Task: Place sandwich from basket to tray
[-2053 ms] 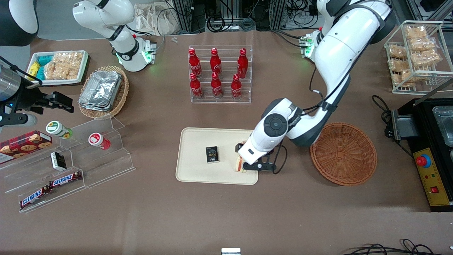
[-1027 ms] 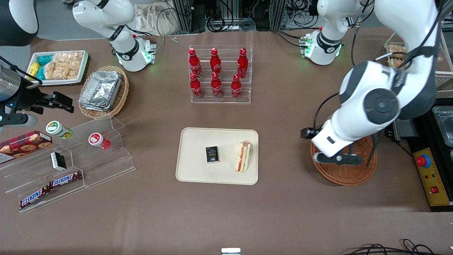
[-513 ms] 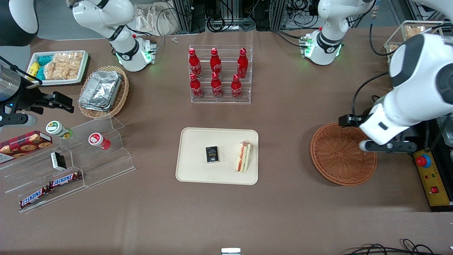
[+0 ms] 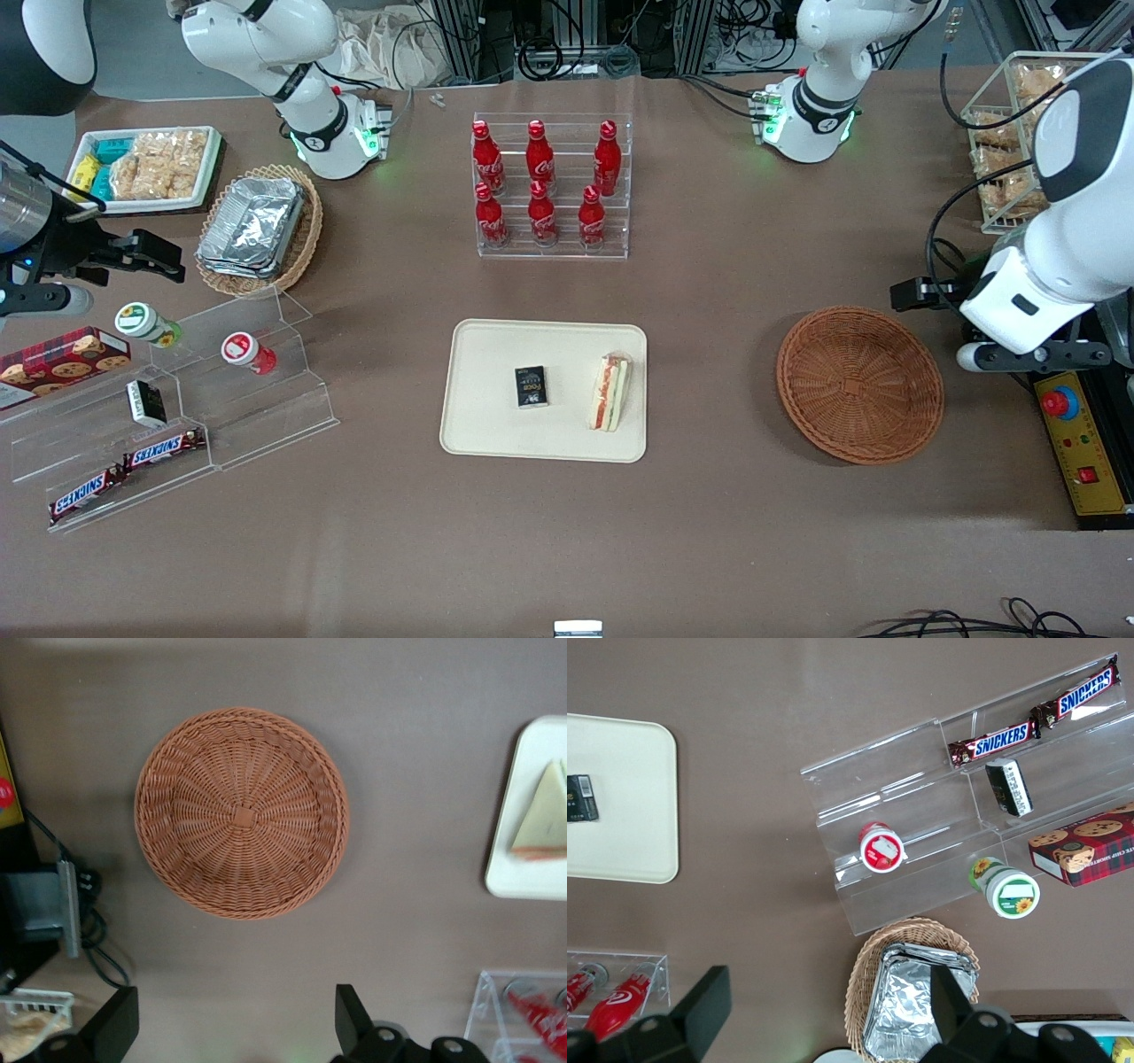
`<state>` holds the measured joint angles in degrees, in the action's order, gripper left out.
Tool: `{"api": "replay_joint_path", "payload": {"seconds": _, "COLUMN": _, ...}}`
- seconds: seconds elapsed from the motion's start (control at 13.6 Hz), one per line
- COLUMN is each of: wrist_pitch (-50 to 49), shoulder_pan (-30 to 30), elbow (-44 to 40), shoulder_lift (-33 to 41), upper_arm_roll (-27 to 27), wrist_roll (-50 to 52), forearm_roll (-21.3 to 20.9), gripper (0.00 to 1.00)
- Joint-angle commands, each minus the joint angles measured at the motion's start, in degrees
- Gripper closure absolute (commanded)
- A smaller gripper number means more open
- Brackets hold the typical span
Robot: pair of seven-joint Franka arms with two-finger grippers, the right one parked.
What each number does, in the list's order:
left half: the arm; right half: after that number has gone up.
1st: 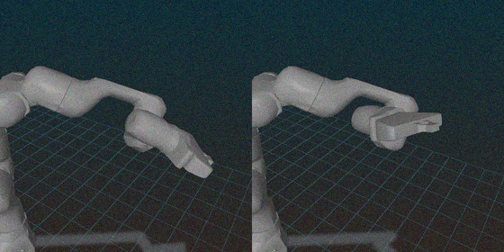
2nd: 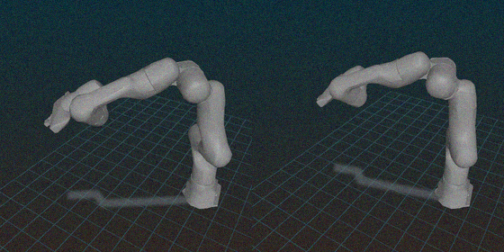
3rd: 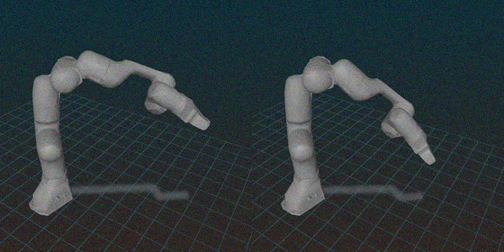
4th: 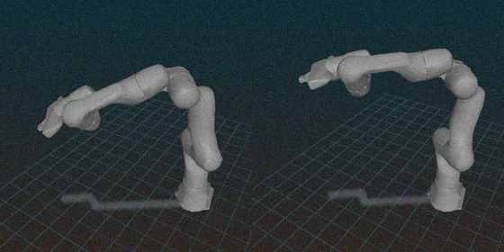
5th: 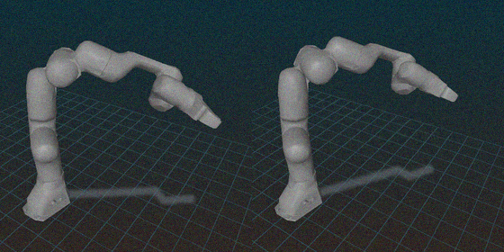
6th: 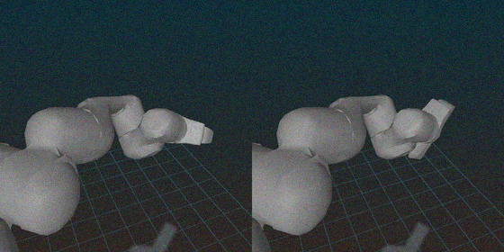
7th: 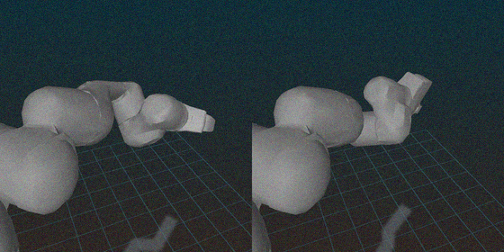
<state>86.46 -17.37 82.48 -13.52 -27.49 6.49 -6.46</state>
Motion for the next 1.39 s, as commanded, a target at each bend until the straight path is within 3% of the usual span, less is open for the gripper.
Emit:
{"api": "replay_joint_path", "payload": {"seconds": 0.0, "wrist_pitch": -1.91, "shoulder_pan": -1.17, "elbow": 1.63, "shoulder_lift": 3.32, "upper_arm_roll": -0.11, "wrist_roll": -6.65, "forearm_roll": 0.05, "gripper": 0.00}}
{"api": "replay_joint_path", "payload": {"seconds": 0.51, "wrist_pitch": -1.82, "shoulder_pan": -1.08, "elbow": 1.11, "shoulder_lift": 3.24, "upper_arm_roll": 0.86, "wrist_roll": -5.61, "forearm_roll": 0.05, "gripper": 0.00}}
{"api": "replay_joint_path", "payload": {"seconds": 0.66, "wrist_pitch": -2.95, "shoulder_pan": 1.88, "elbow": 1.20, "shoulder_lift": 3.50, "upper_arm_roll": 4.79, "wrist_roll": -4.03, "forearm_roll": 0.05, "gripper": 0.00}}
{"api": "replay_joint_path", "payload": {"seconds": 0.88, "wrist_pitch": -3.14, "shoulder_pan": 12.07, "elbow": 1.46, "shoulder_lift": 4.56, "upper_arm_roll": 16.91, "wrist_roll": -4.03, "forearm_roll": 1.01, "gripper": 0.00}}
{"api": "replay_joint_path", "payload": {"seconds": 1.32, "wrist_pitch": -3.14, "shoulder_pan": 18.61, "elbow": 1.64, "shoulder_lift": 4.47, "upper_arm_roll": 24.24, "wrist_roll": -4.38, "forearm_roll": 1.19, "gripper": 0.00}}
